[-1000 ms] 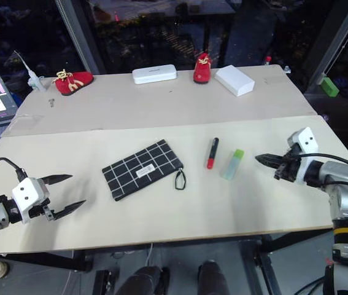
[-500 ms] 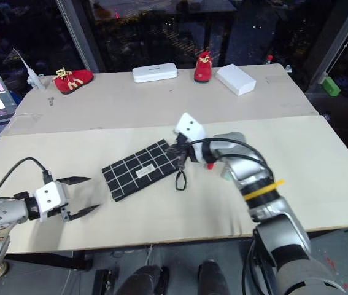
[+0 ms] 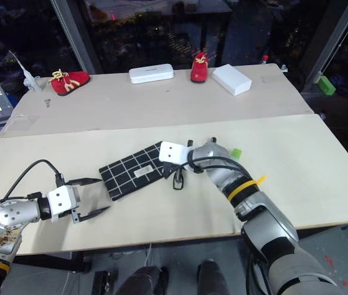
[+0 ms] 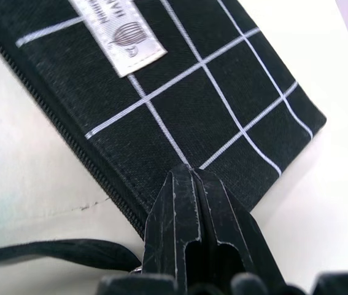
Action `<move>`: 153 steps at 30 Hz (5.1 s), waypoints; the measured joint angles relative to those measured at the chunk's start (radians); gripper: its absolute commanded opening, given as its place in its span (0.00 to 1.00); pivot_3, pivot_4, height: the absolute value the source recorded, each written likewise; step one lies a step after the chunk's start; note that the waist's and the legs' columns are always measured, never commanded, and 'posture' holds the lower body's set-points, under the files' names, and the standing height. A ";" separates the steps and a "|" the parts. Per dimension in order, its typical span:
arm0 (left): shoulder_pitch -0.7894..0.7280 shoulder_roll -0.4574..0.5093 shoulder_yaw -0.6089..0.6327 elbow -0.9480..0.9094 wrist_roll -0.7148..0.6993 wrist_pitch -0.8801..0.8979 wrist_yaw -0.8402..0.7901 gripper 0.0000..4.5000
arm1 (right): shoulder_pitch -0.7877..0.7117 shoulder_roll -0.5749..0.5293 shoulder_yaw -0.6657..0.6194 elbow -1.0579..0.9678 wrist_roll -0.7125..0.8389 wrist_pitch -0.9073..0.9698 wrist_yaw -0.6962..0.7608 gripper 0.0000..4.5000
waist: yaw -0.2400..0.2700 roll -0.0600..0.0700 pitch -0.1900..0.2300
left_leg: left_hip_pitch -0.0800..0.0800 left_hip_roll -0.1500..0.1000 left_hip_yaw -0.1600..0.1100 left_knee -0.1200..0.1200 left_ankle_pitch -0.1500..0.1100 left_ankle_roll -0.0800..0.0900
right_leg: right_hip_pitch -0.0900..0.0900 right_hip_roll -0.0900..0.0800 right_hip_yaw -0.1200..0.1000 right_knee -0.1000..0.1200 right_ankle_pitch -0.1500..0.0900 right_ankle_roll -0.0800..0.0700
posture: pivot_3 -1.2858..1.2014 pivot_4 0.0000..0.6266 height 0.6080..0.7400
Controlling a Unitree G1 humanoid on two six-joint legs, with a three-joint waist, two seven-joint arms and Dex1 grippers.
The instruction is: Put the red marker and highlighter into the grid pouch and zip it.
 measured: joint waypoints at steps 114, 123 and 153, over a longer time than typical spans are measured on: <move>-0.221 -0.297 -0.083 -0.005 -0.037 0.193 0.306 0.00 | 0.002 0.112 -0.325 -0.070 0.313 0.361 0.030 0.02 | -0.022 0.000 0.000 | -0.013 0.004 0.005 0.004 0.000 0.000 | -0.009 0.002 0.002 0.001 0.004 -0.002 | 0.52 0.24 1.00; -0.249 -0.322 -0.085 0.030 -0.034 0.183 0.294 0.00 | 0.023 0.207 -0.171 -0.223 0.297 0.419 0.080 0.02 | -0.017 0.000 0.000 | -0.012 0.005 0.005 0.005 0.000 -0.001 | -0.009 0.004 0.001 0.001 0.005 -0.003 | 0.52 0.24 1.00; -0.263 -0.357 -0.095 0.052 -0.031 0.172 0.288 0.00 | 0.132 -0.180 -0.236 -0.505 0.399 0.523 0.258 0.99 | 0.000 -0.001 0.000 | -0.014 0.013 0.007 0.006 -0.003 -0.003 | -0.009 0.011 0.000 -0.003 0.008 -0.006 | 0.52 0.24 1.00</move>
